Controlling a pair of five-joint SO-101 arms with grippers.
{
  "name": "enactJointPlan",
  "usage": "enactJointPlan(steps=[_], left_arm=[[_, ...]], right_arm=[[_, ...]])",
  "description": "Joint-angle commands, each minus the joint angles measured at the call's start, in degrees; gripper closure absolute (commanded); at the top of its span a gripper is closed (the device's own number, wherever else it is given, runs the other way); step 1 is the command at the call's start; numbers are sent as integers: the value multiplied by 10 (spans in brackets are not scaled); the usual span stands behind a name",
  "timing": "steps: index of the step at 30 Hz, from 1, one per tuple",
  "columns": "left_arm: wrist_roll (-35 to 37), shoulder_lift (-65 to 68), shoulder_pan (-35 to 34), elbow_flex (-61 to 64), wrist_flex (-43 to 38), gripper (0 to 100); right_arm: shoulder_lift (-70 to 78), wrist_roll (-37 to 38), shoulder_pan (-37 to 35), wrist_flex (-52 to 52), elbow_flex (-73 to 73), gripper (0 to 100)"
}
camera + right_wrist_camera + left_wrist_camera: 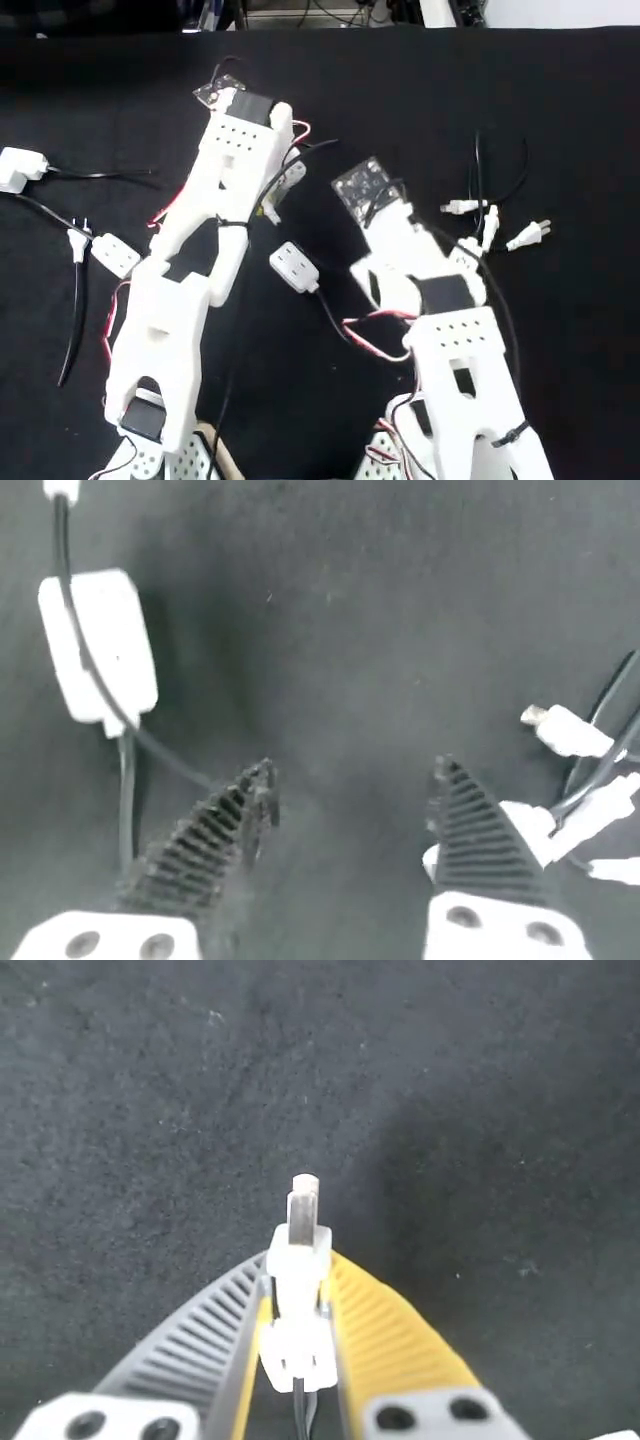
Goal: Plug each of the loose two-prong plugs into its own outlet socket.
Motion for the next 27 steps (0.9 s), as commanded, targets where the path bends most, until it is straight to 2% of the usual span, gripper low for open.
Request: enactJointPlan(steps=[1,7,13,27], left_arm=[[-5,-49,6,-13,10,971],[-6,-54,23,-23,10,971],[-6,-53,21,-24,10,971],[-6,-48,31,20,10,971]], right_arm=[[-14,7,-32,19,16,775],[-18,25,-105,57,31,740],[-18,69,-122,54,55,741],[-14,103,-100,-15,78,842]])
